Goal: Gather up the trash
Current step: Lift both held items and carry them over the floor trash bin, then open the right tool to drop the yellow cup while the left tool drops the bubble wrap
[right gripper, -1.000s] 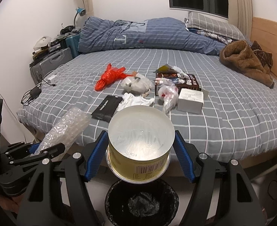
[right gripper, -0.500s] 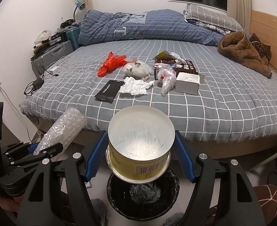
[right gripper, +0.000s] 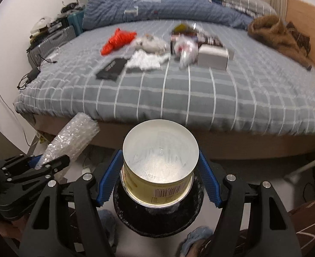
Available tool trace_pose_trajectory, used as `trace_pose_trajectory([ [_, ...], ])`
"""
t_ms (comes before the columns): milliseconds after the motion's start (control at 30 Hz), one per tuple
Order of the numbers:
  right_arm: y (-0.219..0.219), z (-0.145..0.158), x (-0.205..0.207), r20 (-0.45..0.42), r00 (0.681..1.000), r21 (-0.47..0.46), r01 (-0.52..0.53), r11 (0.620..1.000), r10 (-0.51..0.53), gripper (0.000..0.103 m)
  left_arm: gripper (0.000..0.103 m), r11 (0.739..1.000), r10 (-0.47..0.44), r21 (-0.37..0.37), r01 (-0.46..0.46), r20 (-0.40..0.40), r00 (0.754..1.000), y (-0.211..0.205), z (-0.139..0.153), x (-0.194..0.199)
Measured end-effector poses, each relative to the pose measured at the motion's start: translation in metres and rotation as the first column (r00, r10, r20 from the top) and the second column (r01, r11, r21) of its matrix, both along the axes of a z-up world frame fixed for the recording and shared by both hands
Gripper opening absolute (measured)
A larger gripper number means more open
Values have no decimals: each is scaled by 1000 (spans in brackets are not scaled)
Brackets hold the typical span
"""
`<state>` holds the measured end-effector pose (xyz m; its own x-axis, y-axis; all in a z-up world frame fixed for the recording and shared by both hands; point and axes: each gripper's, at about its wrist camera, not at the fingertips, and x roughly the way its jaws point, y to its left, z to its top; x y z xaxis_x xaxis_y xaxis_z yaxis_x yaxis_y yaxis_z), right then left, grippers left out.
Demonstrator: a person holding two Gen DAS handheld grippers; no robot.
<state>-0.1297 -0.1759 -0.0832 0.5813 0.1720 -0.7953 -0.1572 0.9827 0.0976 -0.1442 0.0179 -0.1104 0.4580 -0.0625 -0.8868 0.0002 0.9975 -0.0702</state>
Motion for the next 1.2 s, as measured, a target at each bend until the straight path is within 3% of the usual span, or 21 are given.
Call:
trace_pose_trajectory([
  [700, 15, -103, 48, -240, 970, -39, 23, 999, -32, 67, 33, 999, 35, 33, -30, -161, 986, 16, -82, 50],
  [1033, 35, -111, 59, -274, 961, -55, 10, 998, -25, 67, 33, 995, 95, 46, -88, -174, 980, 32, -93, 43],
  [1200, 38, -106, 58, -251, 967, -80, 17, 997, -37, 69, 33, 995, 99, 49, -92, -174, 980, 29, -94, 42],
])
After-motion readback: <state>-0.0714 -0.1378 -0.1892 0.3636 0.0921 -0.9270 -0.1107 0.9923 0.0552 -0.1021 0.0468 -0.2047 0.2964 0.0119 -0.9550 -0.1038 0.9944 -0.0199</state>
